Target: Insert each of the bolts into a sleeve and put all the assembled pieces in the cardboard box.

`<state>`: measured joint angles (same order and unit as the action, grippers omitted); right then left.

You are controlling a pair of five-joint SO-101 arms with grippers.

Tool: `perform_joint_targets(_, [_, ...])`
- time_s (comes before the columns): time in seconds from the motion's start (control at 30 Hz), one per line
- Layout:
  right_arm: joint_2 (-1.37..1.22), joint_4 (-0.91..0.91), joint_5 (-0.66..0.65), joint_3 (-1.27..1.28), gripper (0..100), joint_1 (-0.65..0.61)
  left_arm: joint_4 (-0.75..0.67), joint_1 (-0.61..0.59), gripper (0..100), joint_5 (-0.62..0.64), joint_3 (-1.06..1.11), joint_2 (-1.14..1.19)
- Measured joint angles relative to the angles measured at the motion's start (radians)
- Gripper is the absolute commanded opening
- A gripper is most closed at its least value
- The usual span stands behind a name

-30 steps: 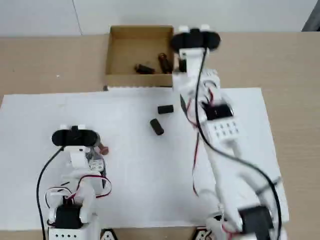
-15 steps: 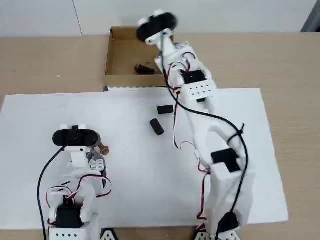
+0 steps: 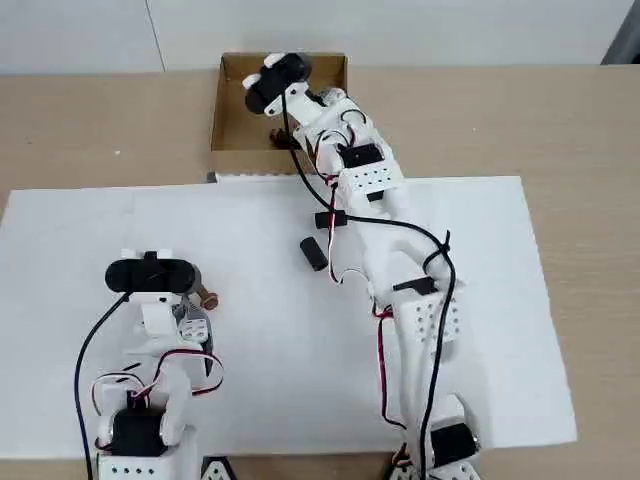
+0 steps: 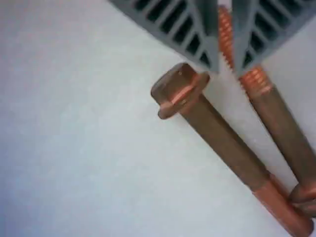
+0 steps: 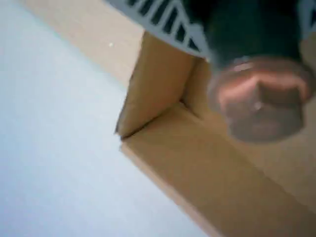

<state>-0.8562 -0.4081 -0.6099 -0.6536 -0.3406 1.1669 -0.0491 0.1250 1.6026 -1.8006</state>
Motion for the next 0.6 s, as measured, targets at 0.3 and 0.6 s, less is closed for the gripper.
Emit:
perform_joint_targets(0.3, [-0.034, -0.035, 0.0, -0.092, 13.2, 0.002, 0.0, 0.0, 1, 0.0, 0.0, 0.0])
perform_joint_targets(0.6, [-0.035, -0.035, 0.002, -0.092, 3.1, 0.0, 0.0, 0.0, 1, 0.0, 0.0, 0.0])
